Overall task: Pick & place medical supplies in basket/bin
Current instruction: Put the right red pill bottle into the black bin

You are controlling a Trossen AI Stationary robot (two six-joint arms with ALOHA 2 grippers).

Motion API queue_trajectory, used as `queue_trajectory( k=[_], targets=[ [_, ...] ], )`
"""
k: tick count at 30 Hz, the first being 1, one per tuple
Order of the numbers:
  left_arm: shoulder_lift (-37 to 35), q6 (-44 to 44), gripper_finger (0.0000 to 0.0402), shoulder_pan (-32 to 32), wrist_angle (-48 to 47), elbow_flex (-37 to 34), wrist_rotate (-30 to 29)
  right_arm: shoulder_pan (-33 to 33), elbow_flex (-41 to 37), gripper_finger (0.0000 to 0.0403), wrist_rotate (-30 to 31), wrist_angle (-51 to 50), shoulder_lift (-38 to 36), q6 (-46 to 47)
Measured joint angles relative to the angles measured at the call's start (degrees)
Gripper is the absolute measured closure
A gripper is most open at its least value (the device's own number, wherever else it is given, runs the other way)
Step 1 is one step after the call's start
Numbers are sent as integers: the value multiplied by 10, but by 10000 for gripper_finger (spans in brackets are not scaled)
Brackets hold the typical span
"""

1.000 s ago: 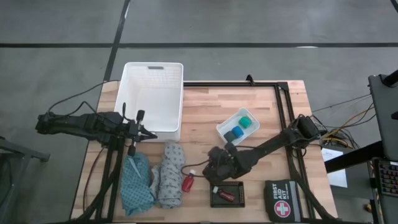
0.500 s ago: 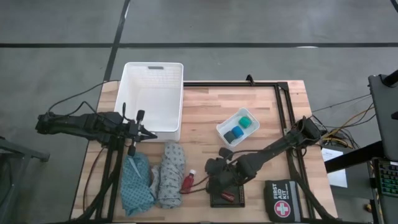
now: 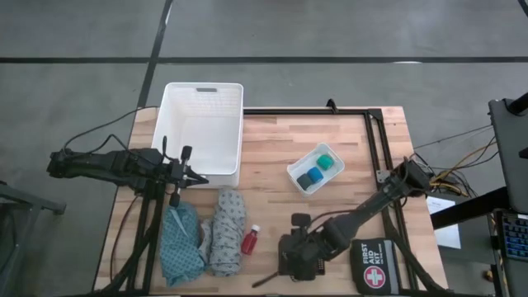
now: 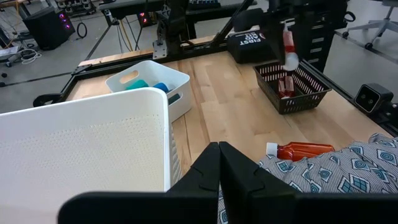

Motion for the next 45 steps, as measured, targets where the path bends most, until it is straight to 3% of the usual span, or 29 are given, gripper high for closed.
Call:
queue_trajectory(
  k=[7,21,45],
  targets=[
    [0,0,396,0,0,0,0,23,0,266,3,22,5,-47],
    [0,0,396,0,0,0,0,36,-18,266,5,69,13,-46],
    [0,0,396,0,0,0,0,36,-170,266,2,262,13,-48]
  ],
)
